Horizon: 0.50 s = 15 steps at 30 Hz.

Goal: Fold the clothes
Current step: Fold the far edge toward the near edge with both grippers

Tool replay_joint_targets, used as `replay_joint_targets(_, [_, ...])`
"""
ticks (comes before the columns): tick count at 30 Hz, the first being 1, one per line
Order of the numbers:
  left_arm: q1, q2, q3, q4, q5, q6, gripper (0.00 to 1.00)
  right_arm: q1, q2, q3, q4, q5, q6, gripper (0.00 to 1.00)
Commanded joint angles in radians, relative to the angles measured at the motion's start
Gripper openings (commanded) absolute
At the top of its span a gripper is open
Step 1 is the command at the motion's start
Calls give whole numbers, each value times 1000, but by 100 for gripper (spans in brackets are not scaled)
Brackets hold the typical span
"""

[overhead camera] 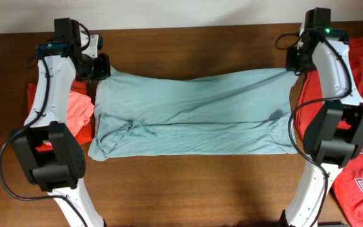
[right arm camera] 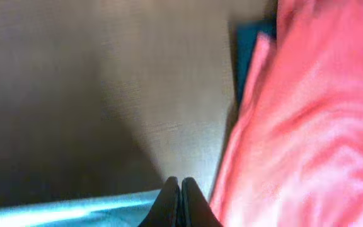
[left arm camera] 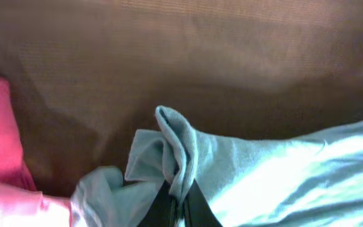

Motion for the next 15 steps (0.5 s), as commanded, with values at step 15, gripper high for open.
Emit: replay_joint_targets(15, [89,-39,13,-373,28,47,1,-37,-41,16,-332,2,39,4])
